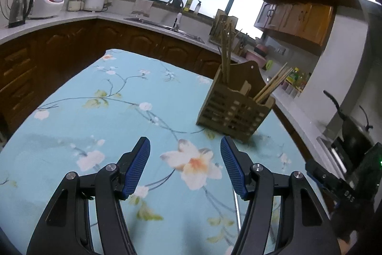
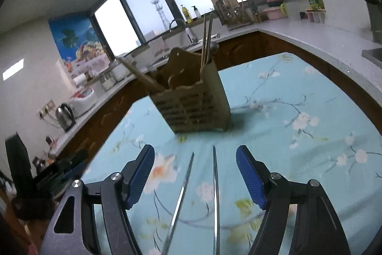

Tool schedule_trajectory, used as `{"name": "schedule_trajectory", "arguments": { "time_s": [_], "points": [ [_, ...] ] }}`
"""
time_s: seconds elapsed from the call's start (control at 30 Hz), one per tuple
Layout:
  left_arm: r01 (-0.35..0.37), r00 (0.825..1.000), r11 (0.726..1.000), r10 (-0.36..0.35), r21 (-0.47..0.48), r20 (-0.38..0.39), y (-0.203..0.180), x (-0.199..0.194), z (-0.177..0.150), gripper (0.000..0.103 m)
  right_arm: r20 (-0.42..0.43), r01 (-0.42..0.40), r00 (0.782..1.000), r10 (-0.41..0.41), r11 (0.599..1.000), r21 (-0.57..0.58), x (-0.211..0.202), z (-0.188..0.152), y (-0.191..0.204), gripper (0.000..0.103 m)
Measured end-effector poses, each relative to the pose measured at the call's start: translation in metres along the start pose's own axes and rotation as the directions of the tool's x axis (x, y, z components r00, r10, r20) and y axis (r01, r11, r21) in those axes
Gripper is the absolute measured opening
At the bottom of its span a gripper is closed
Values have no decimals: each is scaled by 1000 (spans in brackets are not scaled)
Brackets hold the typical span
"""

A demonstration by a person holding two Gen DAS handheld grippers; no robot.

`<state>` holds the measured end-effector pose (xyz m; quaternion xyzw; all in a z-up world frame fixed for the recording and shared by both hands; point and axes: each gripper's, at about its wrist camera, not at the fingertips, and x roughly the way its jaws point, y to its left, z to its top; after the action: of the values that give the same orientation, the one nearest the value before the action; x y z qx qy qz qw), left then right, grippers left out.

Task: Organize utensils

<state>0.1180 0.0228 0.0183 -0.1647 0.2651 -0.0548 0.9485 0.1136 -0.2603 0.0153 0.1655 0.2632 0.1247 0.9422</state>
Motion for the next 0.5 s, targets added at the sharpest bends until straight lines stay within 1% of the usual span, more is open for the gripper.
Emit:
{"name": "schedule_trajectory", "arguments": {
  "time_s": [0.17,0.27,0.33,0.37,0.4,0.43,0.47,0.5],
  "points": [
    [-10,1000,999,9,32,20,-1,-16,-17,66,22,10,1000,-9,999,-32,-17,-13,4,74],
    [3,1000,998,-4,68,23,-6,-22,-20,66,72,27,997,-22,997,-66,-32,-20,9,76],
    [13,999,995,-17,95,41,-11,-30,-20,68,98,40,995,-31,994,-98,-41,-19,14,77],
    [12,998,994,-18,108,58,-14,-35,-20,73,112,43,993,-30,993,-112,-46,-18,17,80],
    [7,996,992,-17,124,83,-17,-42,-20,82,143,51,989,-32,989,-136,-53,-17,22,84],
    [-1,994,991,-14,136,109,-20,-47,-19,86,170,62,985,-36,986,-152,-60,-17,25,97],
    [-13,990,989,-8,149,140,-22,-53,-21,94,203,80,978,-45,983,-168,-66,-17,28,103],
    [-34,983,986,4,163,181,-25,-60,-24,101,251,109,966,-60,977,-184,-74,-20,32,103]
  ]
}}
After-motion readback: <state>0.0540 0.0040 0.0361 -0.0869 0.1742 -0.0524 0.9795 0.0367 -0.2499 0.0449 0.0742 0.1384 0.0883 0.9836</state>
